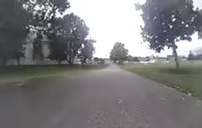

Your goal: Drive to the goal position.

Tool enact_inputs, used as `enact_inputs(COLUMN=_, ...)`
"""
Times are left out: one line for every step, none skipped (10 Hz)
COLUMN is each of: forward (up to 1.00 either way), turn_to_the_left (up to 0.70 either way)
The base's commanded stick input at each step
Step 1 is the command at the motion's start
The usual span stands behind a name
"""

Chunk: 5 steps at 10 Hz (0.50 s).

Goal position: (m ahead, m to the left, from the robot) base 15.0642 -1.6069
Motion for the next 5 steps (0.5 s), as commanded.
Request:
enact_inputs(forward=1.00, turn_to_the_left=0.00)
enact_inputs(forward=1.00, turn_to_the_left=0.00)
enact_inputs(forward=1.00, turn_to_the_left=0.00)
enact_inputs(forward=1.00, turn_to_the_left=0.00)
enact_inputs(forward=1.00, turn_to_the_left=0.00)
